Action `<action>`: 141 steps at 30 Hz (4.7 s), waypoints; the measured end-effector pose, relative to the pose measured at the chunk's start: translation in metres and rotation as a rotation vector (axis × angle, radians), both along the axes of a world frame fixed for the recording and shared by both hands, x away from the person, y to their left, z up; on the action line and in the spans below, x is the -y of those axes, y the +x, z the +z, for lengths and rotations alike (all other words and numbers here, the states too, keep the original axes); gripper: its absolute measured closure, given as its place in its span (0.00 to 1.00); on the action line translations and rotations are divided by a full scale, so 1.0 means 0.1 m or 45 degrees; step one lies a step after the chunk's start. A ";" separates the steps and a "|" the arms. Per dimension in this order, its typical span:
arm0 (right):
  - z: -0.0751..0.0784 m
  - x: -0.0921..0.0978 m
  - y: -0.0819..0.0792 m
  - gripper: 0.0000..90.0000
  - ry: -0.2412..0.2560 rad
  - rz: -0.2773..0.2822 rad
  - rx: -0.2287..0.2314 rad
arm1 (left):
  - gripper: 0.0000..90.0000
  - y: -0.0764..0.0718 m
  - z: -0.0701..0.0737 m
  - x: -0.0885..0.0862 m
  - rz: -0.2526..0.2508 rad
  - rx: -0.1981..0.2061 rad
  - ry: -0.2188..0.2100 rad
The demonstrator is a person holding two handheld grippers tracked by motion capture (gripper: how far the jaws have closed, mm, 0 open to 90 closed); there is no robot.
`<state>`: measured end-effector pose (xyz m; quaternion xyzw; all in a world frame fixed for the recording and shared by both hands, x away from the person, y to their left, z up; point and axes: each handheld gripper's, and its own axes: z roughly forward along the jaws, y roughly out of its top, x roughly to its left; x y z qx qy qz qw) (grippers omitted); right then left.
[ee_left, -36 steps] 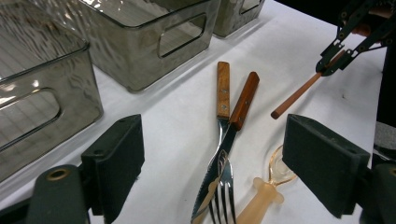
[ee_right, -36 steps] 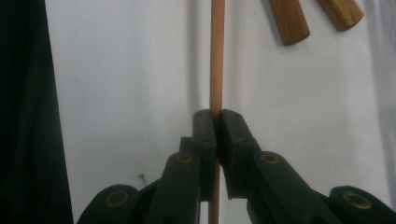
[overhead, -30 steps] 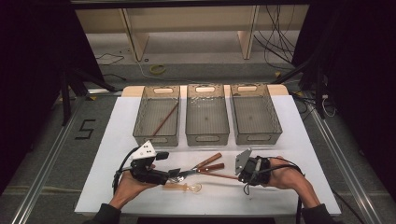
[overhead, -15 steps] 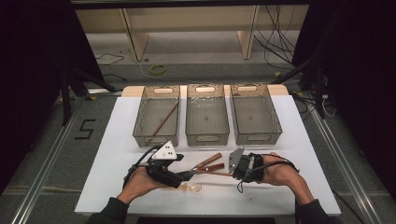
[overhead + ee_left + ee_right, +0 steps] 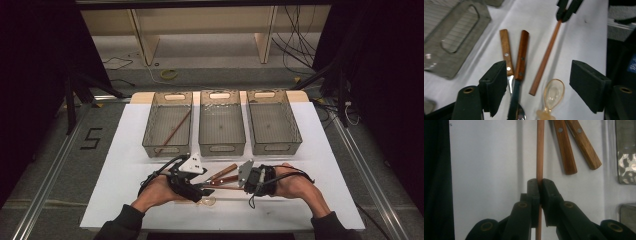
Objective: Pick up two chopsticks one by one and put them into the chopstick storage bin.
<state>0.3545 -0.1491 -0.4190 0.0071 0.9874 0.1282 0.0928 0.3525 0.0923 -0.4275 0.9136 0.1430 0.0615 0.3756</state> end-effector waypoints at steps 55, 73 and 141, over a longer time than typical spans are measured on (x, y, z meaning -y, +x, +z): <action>0.28 -0.05 -0.13 0.68 0.162 0.000 0.082 | 0.92 -0.03 -0.09 0.03 -0.146 0.041 0.213; 0.15 0.21 -0.07 0.47 0.493 -0.378 -0.031 | 0.92 0.22 0.00 -0.39 0.209 -0.016 0.002; -0.18 0.61 -0.28 0.33 0.733 -0.664 -0.110 | 0.91 1.35 -0.02 -1.43 0.983 -0.180 -0.168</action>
